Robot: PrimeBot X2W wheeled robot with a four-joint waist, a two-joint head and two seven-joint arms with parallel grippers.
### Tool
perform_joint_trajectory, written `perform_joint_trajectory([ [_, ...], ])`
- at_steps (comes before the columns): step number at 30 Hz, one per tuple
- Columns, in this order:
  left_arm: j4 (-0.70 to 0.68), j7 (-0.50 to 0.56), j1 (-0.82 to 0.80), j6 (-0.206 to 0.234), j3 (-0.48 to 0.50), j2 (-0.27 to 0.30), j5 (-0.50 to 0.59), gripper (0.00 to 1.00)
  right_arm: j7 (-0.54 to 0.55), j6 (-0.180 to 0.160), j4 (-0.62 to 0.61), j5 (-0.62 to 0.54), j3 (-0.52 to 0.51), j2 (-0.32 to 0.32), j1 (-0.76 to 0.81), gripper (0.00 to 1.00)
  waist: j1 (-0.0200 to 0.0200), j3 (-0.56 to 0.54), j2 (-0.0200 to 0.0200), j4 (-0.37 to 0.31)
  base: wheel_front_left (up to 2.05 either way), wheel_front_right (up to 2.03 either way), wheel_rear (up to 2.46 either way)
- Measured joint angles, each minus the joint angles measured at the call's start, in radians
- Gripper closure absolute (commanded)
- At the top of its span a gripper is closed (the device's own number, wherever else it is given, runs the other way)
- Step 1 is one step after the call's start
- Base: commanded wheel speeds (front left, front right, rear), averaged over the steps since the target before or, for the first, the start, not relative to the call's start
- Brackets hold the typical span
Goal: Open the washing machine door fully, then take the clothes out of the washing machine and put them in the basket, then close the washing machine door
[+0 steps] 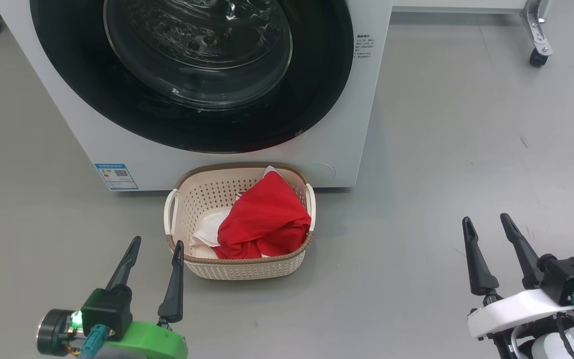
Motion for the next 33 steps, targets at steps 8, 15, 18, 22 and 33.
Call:
perform_joint_trajectory([
  [8,0.016,0.005,0.002,0.000,-0.004,-0.004,0.002,1.00,0.008,0.000,0.001,0.001,0.003,0.005,0.011,1.00,0.0000,0.001,0.0000,0.002,0.00,0.00,0.00],
  [15,0.058,0.007,0.031,0.000,-0.018,-0.019,-0.015,1.00,0.011,0.002,0.043,0.017,0.014,0.035,0.041,1.00,0.0000,0.001,0.0000,0.002,0.00,0.00,0.00],
  [18,0.048,0.007,0.040,-0.002,-0.019,-0.019,-0.041,1.00,0.011,0.004,0.043,0.043,0.014,0.037,0.041,1.00,0.0000,0.000,0.0000,-0.001,0.00,0.00,0.00],
  [22,0.038,0.006,0.043,-0.010,-0.017,-0.022,-0.093,1.00,0.015,0.013,0.042,0.095,0.007,0.045,0.041,1.00,0.0000,-0.003,0.0000,-0.005,0.00,0.00,0.00],
  [33,0.038,0.016,0.044,-0.027,0.025,-0.030,-0.259,1.00,0.043,0.027,0.044,0.238,-0.029,0.060,0.040,1.00,0.0000,-0.008,0.0000,-0.014,0.00,0.00,0.00],
])
